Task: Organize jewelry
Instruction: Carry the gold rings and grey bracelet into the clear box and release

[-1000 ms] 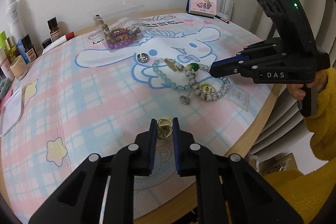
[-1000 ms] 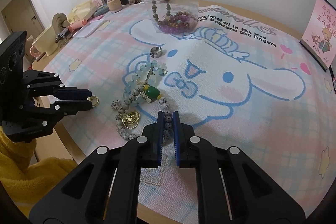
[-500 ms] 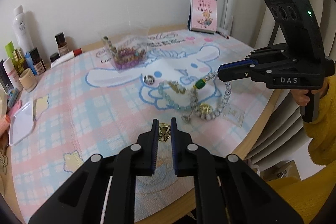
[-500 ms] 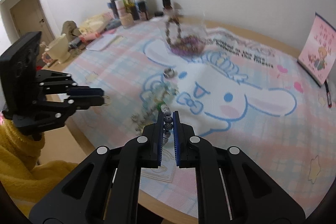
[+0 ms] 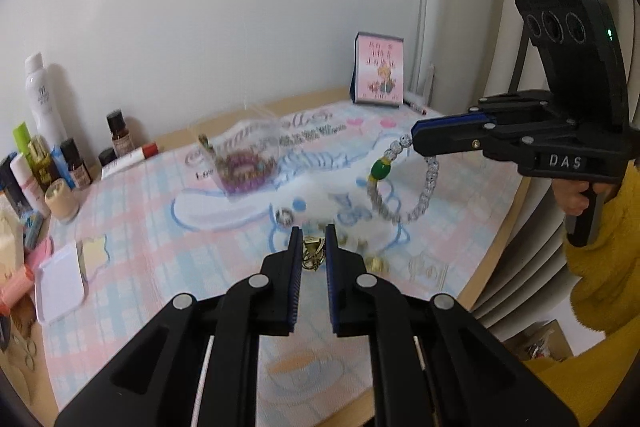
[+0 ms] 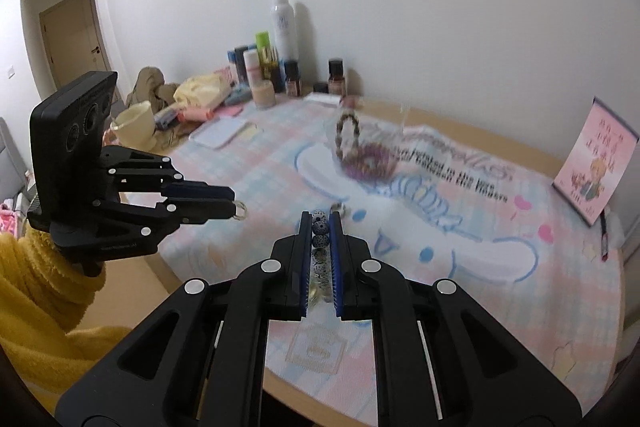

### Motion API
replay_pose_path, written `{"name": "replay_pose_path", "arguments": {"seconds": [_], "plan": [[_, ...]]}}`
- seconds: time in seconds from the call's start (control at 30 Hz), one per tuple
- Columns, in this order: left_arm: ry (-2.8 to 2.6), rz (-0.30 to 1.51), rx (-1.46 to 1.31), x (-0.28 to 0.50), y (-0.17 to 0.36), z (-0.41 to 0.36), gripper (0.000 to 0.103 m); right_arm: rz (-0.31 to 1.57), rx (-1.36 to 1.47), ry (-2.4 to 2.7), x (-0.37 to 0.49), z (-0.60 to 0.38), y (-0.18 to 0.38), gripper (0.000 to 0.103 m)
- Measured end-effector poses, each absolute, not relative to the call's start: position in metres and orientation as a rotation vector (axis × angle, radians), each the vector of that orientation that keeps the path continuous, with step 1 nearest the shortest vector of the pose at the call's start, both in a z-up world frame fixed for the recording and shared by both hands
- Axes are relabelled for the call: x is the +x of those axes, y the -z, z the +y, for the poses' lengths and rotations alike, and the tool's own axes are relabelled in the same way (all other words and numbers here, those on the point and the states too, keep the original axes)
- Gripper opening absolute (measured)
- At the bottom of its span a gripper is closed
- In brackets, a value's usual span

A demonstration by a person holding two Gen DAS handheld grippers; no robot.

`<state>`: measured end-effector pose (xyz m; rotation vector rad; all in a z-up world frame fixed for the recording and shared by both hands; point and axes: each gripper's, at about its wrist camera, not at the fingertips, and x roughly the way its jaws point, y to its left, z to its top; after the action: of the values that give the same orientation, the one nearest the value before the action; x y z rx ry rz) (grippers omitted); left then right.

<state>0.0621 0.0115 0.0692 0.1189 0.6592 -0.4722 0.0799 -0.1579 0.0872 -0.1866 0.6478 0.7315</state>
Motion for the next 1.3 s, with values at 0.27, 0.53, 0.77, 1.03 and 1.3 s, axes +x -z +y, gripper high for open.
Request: {"name": "replay_pose_path", "arguments": {"seconds": [0.27, 0.53, 0.77, 1.03, 1.3], "plan": [[0.439, 0.583, 0.086, 0.106, -0.105, 0.019, 0.011, 0.599, -0.105, -0.700, 0.119, -0.147, -0.114, 0.008], [0.416, 0.607, 0.008, 0.170, -0.118, 0.029, 0.011, 0.581, -0.086, -0.677, 0.171, -0.128, -0.132, 0.008], [0.383, 0.689, -0.063, 0.228, -0.096, 0.041, 0.011, 0.629, -0.081, -0.647, 0.212, -0.106, -0.117, 0.008], [0.381, 0.766, -0.086, 0.249, -0.055, 0.043, 0.011, 0.736, -0.075, -0.652, 0.237, -0.098, -0.078, 0.008], [0.396, 0.764, -0.033, 0.248, -0.048, 0.038, 0.011, 0.794, -0.085, -0.667, 0.244, -0.092, -0.053, 0.008]]}}
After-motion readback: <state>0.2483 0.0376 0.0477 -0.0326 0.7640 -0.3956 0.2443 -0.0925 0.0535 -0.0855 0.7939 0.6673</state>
